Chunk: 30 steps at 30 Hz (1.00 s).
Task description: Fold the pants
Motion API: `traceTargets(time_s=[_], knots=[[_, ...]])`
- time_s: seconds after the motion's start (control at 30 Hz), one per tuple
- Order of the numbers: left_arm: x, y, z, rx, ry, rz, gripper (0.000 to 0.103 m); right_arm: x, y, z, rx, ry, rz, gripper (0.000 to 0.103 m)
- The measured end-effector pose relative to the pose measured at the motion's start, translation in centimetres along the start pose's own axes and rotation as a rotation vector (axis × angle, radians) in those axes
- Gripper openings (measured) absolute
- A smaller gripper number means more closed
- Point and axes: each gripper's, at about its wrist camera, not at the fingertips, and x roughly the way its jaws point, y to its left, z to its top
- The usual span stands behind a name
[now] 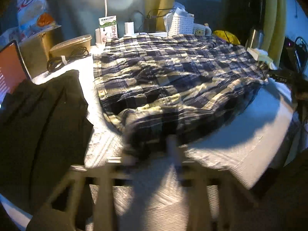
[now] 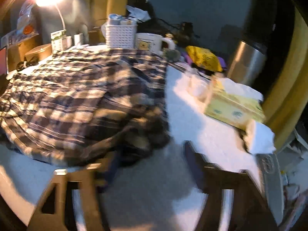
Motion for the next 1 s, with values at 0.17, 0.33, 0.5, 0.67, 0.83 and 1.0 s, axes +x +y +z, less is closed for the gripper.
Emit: traceTargets(time_s=[0.17,0.33,0.5,0.67,0.83,1.0], knots=[[-2.4,1.3,0.4,-0.075,-0.041,-0.05,0.004,-1.4,0.2,0.8,0.018,-0.035,-0.008,0.008],[-6.2,1.5,2.2,-0.088,-0.121,-0.127,0.004,-5.2,-0.7,1.5,0.037,-0.109,-0.035,0.003],[-9.3,1.5,2.5,-0.096,-0.159,-0.204,0.004,-8.8,-1.2,2.1,0.044,-0.175,-0.084,0.0],[-9.4,1.5,1.3,-0.084,-0.151,-0.179,0.004,-9.9,-1.8,1.0,0.043,-0.143,-0.041,0.0],[-8.1,2.0,0.6,-0.108,-0.143,-0.131,0.003,-6.2,-2.5,-1.0,0.151,-0.033,0.034,0.001],[-8.0,2.1,0.6,-0.113,-0.143,-0.121,0.003,-4.3,-2.0,-1.7,0.168,-0.036,0.056,0.09]])
